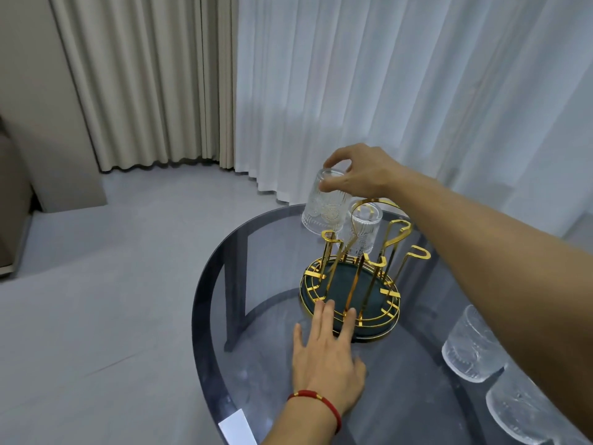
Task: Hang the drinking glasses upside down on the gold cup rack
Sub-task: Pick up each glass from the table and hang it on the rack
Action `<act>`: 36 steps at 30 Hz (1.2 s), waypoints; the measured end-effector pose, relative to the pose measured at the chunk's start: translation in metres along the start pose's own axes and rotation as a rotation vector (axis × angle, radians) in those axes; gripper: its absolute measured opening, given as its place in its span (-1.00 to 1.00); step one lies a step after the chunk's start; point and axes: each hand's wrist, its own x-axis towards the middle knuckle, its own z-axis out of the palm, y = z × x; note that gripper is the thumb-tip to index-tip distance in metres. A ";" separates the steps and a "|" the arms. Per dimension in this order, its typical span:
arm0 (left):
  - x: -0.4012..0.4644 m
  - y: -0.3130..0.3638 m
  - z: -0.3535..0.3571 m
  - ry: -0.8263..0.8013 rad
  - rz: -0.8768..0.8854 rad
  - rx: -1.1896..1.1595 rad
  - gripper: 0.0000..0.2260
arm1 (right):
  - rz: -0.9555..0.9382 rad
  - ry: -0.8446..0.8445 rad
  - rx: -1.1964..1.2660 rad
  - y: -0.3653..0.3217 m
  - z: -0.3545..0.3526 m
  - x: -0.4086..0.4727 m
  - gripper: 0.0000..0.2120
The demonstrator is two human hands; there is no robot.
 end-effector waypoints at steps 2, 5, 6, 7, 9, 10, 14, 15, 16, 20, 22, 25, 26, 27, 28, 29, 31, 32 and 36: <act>0.000 0.000 0.000 0.002 0.001 -0.003 -0.35 | 0.010 -0.031 -0.037 0.006 0.007 0.002 -0.44; 0.000 0.000 0.000 -0.011 -0.006 0.002 -0.34 | -0.001 -0.079 -0.066 0.014 0.018 0.005 -0.44; 0.001 0.000 0.000 -0.015 -0.007 0.004 -0.35 | -0.005 -0.099 -0.075 0.016 0.021 0.005 -0.44; 0.001 0.001 0.000 -0.018 -0.008 0.008 -0.35 | -0.007 -0.120 -0.097 0.017 0.025 0.006 -0.44; 0.000 0.001 0.000 -0.014 -0.007 0.018 -0.35 | -0.004 -0.162 -0.191 0.018 0.030 0.007 -0.42; 0.000 0.001 0.000 -0.005 -0.008 0.025 -0.35 | -0.002 -0.178 -0.252 0.018 0.031 0.007 -0.41; -0.001 0.004 0.001 0.012 -0.014 0.076 -0.36 | -0.033 -0.194 -0.433 0.018 0.038 0.009 -0.34; -0.001 0.004 0.002 0.008 -0.016 0.088 -0.37 | -0.043 -0.194 -0.462 0.018 0.038 0.009 -0.33; -0.001 0.005 0.002 0.007 -0.017 0.097 -0.37 | -0.054 -0.195 -0.486 0.018 0.039 0.009 -0.32; -0.002 0.006 0.004 0.006 -0.021 0.122 -0.38 | -0.092 -0.140 -0.508 0.021 0.033 -0.008 -0.35; -0.002 0.007 0.004 0.009 -0.020 0.147 -0.38 | -0.123 0.001 -0.417 0.026 0.027 -0.029 -0.47; -0.005 0.015 0.002 0.006 -0.028 0.205 -0.35 | -0.171 0.285 -0.198 0.035 0.022 -0.083 -0.60; -0.007 0.021 0.000 0.003 -0.038 0.216 -0.33 | -0.185 0.378 -0.119 0.040 0.023 -0.109 -0.65; -0.008 0.027 -0.003 0.006 -0.049 0.219 -0.33 | -0.192 0.462 -0.054 0.045 0.026 -0.137 -0.68; -0.010 0.034 -0.007 0.022 -0.053 0.218 -0.34 | -0.182 0.528 -0.010 0.050 0.031 -0.168 -0.71; -0.012 0.041 -0.012 0.054 -0.043 0.216 -0.38 | -0.157 0.578 0.019 0.056 0.036 -0.200 -0.71; -0.018 0.055 -0.018 0.136 0.018 0.189 -0.50 | -0.076 0.632 0.052 0.071 0.046 -0.262 -0.72; -0.021 0.063 -0.019 0.167 0.062 0.143 -0.55 | -0.034 0.644 0.042 0.080 0.049 -0.289 -0.73; -0.035 0.095 -0.011 0.191 0.224 -0.128 -0.63 | 0.256 0.747 -0.025 0.124 0.049 -0.364 -0.69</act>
